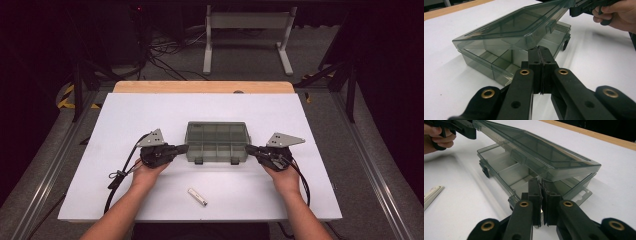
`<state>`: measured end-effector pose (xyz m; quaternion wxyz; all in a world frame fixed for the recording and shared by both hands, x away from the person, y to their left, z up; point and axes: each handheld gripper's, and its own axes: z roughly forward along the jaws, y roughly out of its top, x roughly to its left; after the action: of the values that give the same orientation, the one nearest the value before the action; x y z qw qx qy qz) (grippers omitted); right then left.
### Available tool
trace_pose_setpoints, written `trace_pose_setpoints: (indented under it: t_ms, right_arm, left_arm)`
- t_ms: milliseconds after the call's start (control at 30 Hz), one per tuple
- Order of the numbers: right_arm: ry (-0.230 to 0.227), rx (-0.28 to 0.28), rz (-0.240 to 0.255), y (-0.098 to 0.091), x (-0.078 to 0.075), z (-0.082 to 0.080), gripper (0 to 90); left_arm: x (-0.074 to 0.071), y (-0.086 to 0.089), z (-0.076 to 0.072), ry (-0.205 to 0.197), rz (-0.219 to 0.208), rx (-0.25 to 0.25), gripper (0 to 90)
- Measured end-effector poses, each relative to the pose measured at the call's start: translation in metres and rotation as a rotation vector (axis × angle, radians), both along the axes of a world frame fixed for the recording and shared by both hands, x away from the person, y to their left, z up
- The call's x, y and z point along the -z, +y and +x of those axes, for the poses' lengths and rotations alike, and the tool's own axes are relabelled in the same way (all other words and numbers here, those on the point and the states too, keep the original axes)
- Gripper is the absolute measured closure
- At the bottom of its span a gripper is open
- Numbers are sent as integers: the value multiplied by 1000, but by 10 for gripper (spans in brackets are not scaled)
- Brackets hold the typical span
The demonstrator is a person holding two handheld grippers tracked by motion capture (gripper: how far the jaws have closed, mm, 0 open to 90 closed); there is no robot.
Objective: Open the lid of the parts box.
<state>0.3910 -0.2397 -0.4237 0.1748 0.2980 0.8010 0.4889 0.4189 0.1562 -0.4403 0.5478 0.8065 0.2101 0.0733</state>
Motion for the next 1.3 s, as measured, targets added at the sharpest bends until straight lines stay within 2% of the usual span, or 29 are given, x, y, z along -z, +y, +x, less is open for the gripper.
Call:
trace_pose_setpoints:
  t_ms: [200,333,367,400,433,467,567,1000,1300]
  right_arm:
    - [10,-4,-1,-1,0,-1,854]
    - [21,1,-17,-1,0,-3,800]
    - [27,3,-27,-2,0,-3,747]
    - [21,29,-57,-1,-1,-3,521]
    - [21,29,-57,-1,-1,-3,521]
    - [9,50,-68,-1,-2,-2,423]
    - [-8,87,-92,0,-7,3,296]
    - [-9,70,-135,14,-12,19,283]
    - [2,72,-137,16,-11,25,281]
  left_arm:
    - [0,1,0,3,-11,-3,890]
    - [-1,1,1,-1,-20,-7,890]
    - [-1,1,1,-6,-18,-5,890]
    - [-1,1,1,-5,-19,-5,888]
    - [-1,1,1,-2,-21,-4,888]
    - [-1,0,1,-2,-21,-8,888]
    - [-2,1,1,-1,-19,-5,888]
    - [-3,0,0,-2,-23,1,888]
    - [-3,0,0,-1,-21,2,886]
